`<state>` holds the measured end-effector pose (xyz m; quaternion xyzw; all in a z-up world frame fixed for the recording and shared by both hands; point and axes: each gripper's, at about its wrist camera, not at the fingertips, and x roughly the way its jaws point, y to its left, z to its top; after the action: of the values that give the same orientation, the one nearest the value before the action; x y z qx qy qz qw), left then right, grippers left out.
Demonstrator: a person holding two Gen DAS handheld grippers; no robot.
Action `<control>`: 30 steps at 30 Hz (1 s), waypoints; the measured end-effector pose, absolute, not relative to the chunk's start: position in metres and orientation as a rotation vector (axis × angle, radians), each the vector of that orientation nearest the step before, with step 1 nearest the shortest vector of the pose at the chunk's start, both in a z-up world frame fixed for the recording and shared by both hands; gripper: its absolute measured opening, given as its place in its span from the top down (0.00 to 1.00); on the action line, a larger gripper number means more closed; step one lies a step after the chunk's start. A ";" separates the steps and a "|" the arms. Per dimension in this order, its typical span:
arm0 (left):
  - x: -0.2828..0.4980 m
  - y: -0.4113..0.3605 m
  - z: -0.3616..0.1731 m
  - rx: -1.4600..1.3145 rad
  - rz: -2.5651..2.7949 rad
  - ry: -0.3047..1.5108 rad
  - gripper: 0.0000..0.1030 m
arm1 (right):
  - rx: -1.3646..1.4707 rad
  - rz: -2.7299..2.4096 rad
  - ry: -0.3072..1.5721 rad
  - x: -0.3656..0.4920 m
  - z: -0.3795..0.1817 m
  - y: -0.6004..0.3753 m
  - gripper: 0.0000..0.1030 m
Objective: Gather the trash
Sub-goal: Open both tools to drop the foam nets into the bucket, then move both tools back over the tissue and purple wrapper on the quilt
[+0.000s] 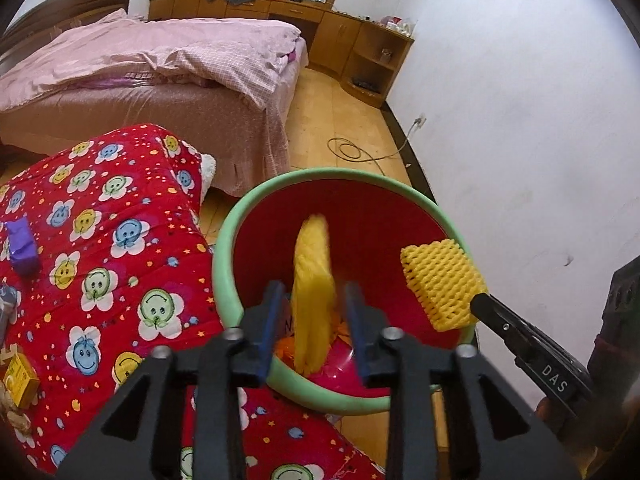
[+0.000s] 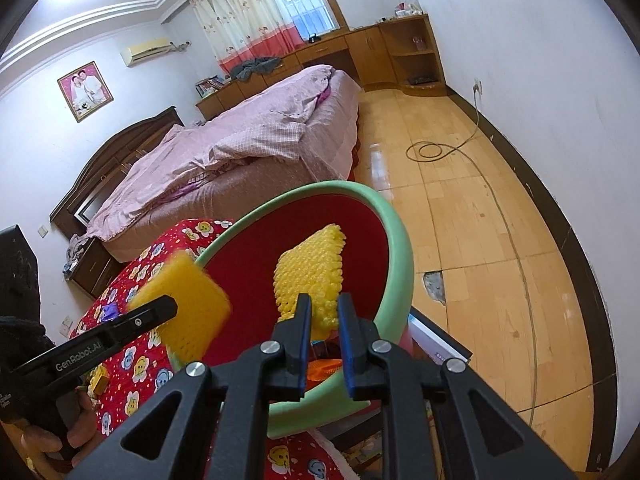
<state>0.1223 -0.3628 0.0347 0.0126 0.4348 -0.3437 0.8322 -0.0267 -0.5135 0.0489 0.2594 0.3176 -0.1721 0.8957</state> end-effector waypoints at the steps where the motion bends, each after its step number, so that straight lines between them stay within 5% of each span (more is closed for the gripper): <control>1: 0.123 -0.363 0.034 0.026 -0.726 0.920 0.64 | 0.540 -0.358 0.660 -0.026 0.048 -0.513 0.83; 21: 0.112 -0.298 0.057 -0.043 -0.639 0.876 0.64 | 0.554 -0.313 0.599 -0.042 0.066 -0.489 0.44; 30: 0.100 -0.253 0.066 -0.073 -0.578 0.848 0.64 | 0.554 -0.287 0.582 -0.047 0.072 -0.464 0.37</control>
<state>0.1001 -0.2530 0.0663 -0.0349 0.4054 -0.2765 0.8706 -0.0468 -0.4641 0.0721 0.2685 0.2824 -0.1394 0.9103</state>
